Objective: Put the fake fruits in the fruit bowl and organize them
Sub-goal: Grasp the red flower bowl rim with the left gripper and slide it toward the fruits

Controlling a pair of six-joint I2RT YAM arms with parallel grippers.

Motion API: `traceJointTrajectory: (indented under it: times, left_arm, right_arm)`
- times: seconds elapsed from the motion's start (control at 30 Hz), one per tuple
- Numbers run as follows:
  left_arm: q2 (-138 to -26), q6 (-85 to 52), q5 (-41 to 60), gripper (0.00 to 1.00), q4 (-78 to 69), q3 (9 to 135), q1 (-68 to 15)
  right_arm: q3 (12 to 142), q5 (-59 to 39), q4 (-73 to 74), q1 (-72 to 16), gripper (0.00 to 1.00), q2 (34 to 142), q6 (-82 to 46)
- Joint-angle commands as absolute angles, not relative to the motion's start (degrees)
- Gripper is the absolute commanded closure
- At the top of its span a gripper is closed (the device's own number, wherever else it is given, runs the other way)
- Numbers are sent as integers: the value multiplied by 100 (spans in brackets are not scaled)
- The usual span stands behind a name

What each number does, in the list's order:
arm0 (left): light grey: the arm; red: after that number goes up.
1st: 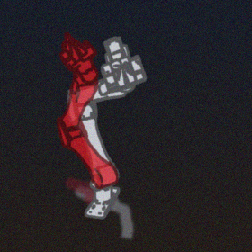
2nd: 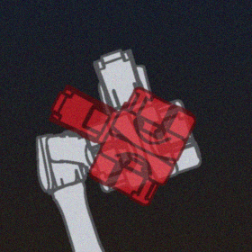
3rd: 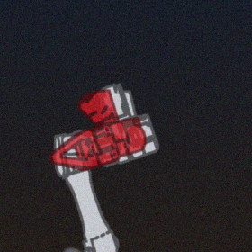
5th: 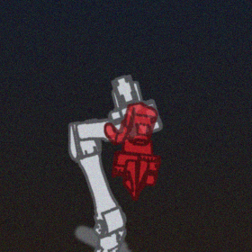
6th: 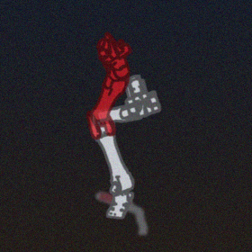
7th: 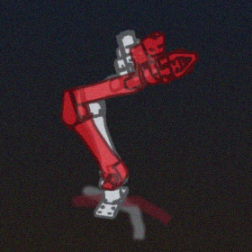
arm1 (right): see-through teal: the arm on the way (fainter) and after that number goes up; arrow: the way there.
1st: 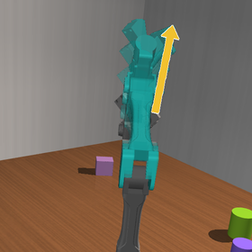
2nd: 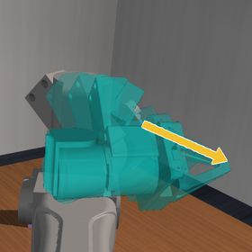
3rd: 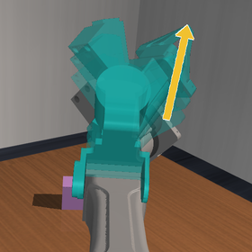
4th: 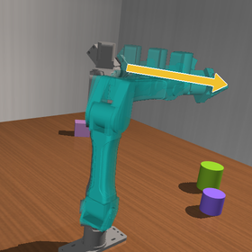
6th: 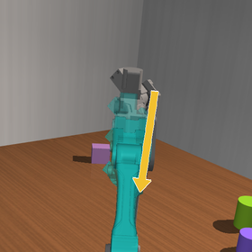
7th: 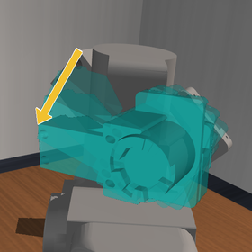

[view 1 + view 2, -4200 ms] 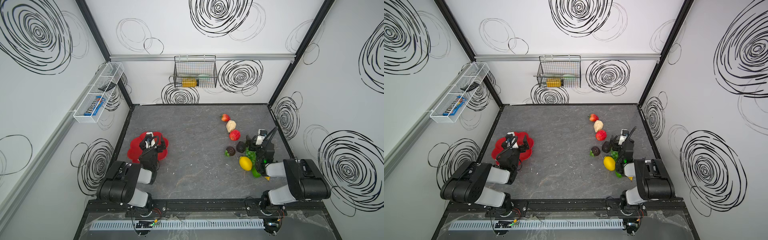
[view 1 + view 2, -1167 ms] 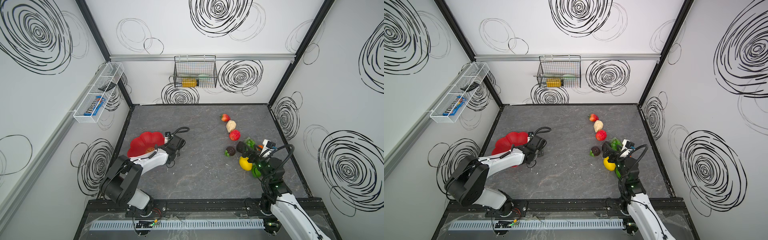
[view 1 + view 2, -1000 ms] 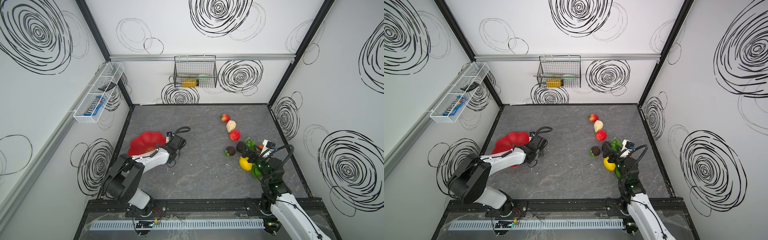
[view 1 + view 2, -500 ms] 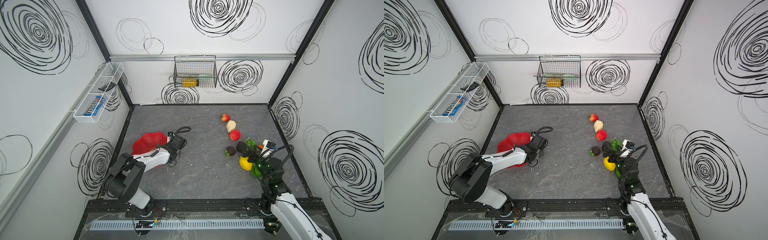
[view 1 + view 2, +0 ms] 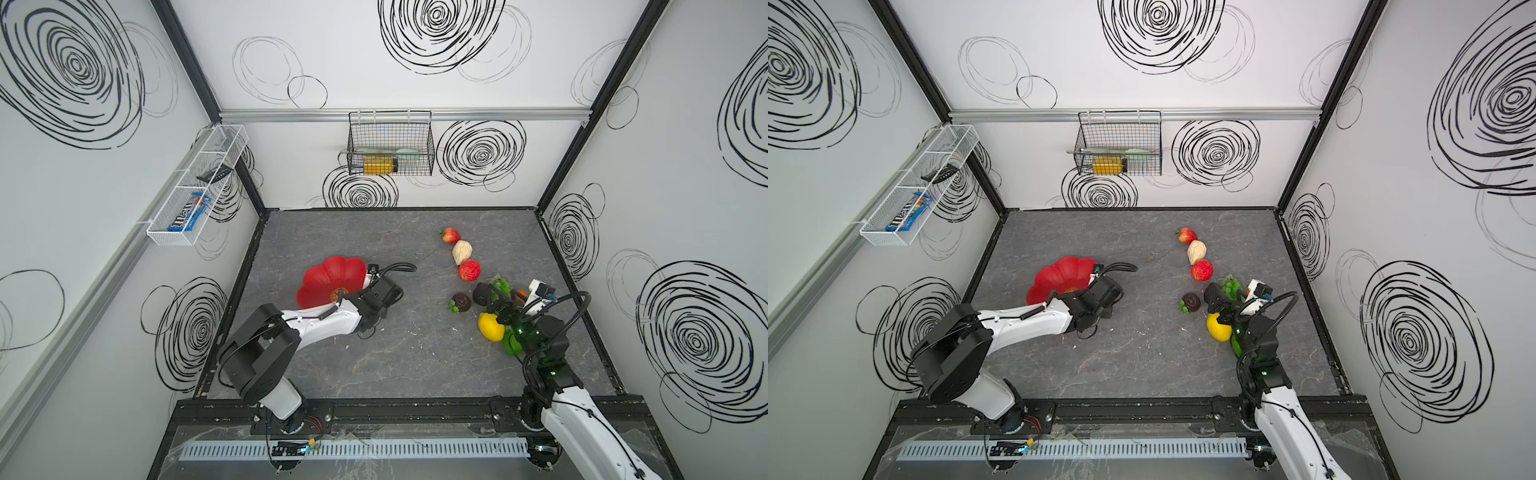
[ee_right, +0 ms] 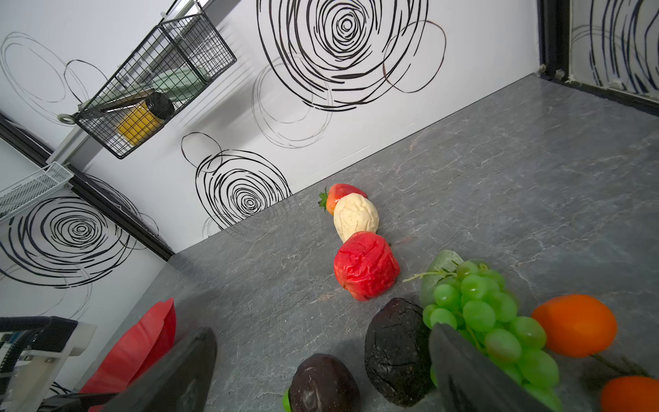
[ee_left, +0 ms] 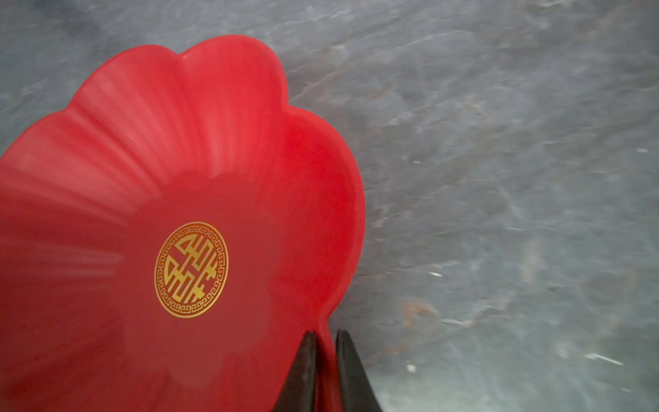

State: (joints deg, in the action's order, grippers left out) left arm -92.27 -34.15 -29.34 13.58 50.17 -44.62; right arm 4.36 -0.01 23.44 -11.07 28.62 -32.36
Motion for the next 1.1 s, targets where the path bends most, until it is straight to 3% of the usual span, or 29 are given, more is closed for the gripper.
traceJointTrajectory:
  times: [0.0,0.33,0.6,0.87,1.07]
  left_arm:
    - [-9567,-3785,-2628,86,1339,5454,-4952]
    - [-10459,-3889,-2430,85,1568,6714,-6035]
    - [-10585,-3832,-2298,81,1626,7060,-6302]
    - [-9993,-3806,-1649,59,1365,6803,-6306]
    - [-8837,-3689,-1700,48,1160,6146,-6150]
  right_arm:
    - [445,204,2214,-1147,3,2722,-3299]
    - [417,419,2031,-1134,3,2456,-3304]
    - [411,462,2006,-1142,3,2438,-3307]
    - [404,520,2029,-1138,3,2481,-3269]
    - [477,572,1969,-1132,3,2598,-3156]
